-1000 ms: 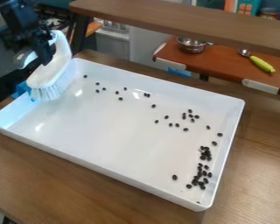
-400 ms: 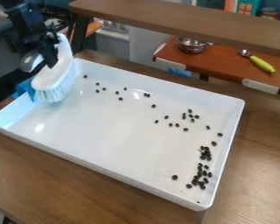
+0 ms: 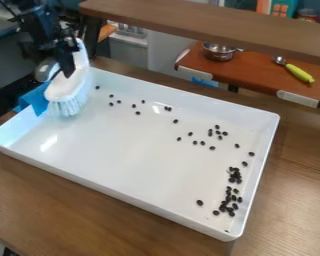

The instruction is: Sweep into pile

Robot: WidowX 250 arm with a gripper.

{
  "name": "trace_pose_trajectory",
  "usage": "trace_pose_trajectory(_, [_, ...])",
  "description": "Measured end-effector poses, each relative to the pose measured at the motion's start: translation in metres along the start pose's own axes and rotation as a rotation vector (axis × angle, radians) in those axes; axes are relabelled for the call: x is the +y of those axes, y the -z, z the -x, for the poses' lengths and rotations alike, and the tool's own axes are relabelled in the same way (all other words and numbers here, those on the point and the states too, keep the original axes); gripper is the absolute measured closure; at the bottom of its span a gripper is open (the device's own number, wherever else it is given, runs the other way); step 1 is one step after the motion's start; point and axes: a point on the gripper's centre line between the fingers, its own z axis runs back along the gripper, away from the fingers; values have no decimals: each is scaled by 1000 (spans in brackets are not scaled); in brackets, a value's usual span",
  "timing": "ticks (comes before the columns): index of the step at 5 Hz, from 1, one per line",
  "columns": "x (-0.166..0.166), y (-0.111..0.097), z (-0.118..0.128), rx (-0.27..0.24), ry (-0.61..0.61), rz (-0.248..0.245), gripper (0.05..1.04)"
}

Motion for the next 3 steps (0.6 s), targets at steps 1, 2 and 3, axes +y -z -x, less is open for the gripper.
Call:
trace_pose_trajectory(1, [-8,7,-8,-6,-2,-21,598])
trace_pose_trajectory(2, [-12,12,-11,0,-10,-39,598])
trace_pose_trajectory(3, [-21,19,-16,9,-8,-54,598])
